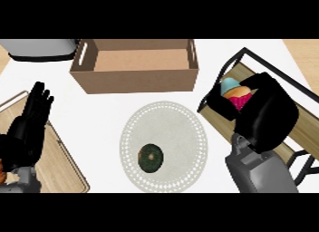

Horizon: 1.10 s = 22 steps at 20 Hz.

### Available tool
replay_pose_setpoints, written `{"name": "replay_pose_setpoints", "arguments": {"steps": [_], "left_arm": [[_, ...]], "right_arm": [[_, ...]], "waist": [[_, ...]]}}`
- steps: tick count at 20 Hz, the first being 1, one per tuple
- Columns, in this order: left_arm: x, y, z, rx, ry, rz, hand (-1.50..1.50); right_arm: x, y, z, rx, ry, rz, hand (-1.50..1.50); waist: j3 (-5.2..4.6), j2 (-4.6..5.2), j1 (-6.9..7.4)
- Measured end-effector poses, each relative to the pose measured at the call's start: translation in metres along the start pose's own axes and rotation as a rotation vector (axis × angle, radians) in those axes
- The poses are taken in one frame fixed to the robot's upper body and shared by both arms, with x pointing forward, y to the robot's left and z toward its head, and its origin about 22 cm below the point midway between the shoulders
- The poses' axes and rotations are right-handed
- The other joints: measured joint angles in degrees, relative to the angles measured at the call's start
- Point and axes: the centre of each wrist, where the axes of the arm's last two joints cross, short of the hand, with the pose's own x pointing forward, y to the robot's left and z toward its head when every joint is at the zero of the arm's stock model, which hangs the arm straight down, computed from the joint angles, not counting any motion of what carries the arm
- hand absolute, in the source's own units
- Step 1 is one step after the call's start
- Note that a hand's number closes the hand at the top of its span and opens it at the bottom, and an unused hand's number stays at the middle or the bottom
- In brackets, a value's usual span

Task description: Pick the cupcake from the placemat and place it in the tiered shelf

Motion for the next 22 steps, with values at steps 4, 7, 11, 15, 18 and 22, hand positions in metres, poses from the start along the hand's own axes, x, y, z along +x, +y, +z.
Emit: {"name": "replay_pose_setpoints", "arguments": {"steps": [4,7,11,15,18,22], "left_arm": [[0.0,-0.001,-0.002,-0.008,-0.007,-0.001,0.0],[0.001,-0.002,-0.002,-0.013,-0.012,0.002,0.0],[-0.002,-0.003,-0.002,-0.021,-0.013,0.007,0.0],[0.001,-0.007,-0.006,-0.031,-0.02,0.008,0.0],[0.004,-0.008,-0.009,-0.033,-0.025,0.004,0.0],[0.006,-0.01,-0.009,-0.035,-0.027,0.008,0.0]], "right_arm": [[-0.005,-0.016,-0.003,-0.078,0.021,0.009,1.5],[-0.009,-0.027,-0.007,-0.126,0.045,0.019,1.5],[-0.014,-0.041,-0.013,-0.173,0.086,0.024,1.5],[-0.021,-0.046,-0.014,-0.207,0.108,0.04,1.5],[-0.025,-0.047,-0.015,-0.224,0.122,0.047,1.5],[-0.035,-0.04,-0.018,-0.24,0.139,0.073,1.5]], "waist": [[0.07,0.33,0.2],[0.12,0.55,0.64],[0.18,0.9,1.09],[0.23,1.19,1.46],[0.27,1.33,1.61],[0.3,1.45,1.82]]}}
